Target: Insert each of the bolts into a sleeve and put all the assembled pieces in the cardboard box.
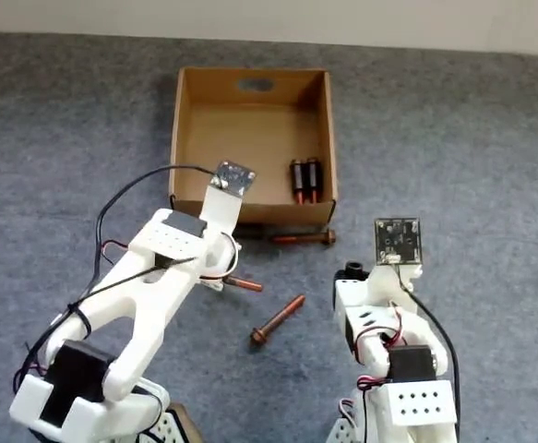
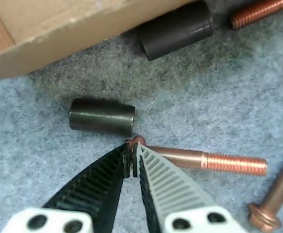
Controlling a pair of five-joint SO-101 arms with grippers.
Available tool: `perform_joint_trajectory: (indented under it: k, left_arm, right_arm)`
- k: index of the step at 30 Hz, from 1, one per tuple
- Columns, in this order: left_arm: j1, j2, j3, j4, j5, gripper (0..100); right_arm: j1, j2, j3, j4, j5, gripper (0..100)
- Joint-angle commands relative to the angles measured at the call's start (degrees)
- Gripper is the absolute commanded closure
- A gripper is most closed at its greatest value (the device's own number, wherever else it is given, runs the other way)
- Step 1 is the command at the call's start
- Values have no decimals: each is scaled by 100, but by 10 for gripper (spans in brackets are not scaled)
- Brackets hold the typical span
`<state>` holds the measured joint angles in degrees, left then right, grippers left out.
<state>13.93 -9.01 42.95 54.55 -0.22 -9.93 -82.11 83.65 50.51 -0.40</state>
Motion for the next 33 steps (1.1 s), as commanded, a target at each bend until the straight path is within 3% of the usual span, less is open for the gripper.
perform_joint_trajectory:
  k: [1,11,19,23,26,29,33]
  left_arm:
    - [-92,-22,-22,-18,-97,991]
    - [-92,-1156,66,747,-1020,992]
    - [-48,-2264,936,712,-2400,990]
    - [-48,-2413,963,712,-2409,963]
    - [-48,-2404,1033,712,-1820,848]
    - [-40,-2404,1323,677,-554,758]
    - [189,-2440,1569,668,800,726]
  right_arm:
    - [-57,-92,-48,-84,-44,992]
    - [-57,-92,-48,-84,-44,992]
    - [-57,-92,-48,-84,-44,992]
    - [-57,-92,-48,-84,-44,992]
    - [-57,-92,-48,-84,-44,992]
    - [-57,-92,-48,-84,-44,992]
    - [-57,-92,-48,-84,-44,992]
